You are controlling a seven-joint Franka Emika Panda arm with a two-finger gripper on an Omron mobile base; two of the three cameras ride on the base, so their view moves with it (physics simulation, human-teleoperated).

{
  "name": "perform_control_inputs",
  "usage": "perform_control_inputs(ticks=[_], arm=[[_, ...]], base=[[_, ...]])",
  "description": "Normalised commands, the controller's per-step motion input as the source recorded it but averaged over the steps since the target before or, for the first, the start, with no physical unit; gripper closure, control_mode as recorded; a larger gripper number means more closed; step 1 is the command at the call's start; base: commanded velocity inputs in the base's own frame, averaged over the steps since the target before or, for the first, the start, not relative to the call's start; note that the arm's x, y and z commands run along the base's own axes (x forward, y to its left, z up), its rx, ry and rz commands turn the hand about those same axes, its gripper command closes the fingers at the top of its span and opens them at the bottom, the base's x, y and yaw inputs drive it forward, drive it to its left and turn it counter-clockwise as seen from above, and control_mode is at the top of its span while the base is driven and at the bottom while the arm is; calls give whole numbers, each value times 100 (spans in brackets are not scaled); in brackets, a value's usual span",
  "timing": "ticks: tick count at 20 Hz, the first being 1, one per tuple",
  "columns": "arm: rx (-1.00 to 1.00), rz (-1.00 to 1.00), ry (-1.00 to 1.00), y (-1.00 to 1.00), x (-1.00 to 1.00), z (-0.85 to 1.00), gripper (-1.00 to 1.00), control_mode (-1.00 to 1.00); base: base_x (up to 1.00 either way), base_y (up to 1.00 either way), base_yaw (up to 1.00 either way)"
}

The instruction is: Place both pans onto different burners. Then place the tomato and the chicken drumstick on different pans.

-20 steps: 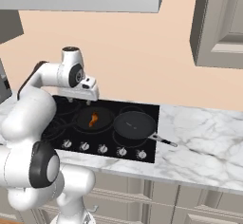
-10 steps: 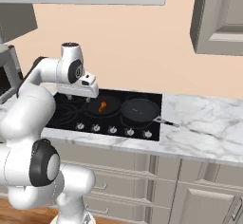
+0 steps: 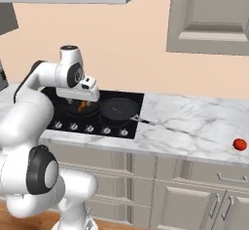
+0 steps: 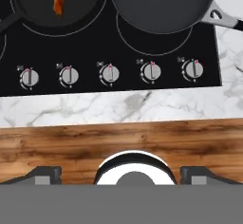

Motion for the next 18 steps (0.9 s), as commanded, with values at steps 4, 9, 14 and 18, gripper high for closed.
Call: perform_control_inputs(ticks=[4,9,14,18], arm=[[0,0,0,0,0,0,-100,100],[0,0,0,0,0,0,-100,100],[0,0,0,0,0,0,-100,100],[0,0,0,0,0,0,-100,100]], base=[[0,-80,-7],[3,-59,-8],[18,-54,-3],[38,-46,0]])
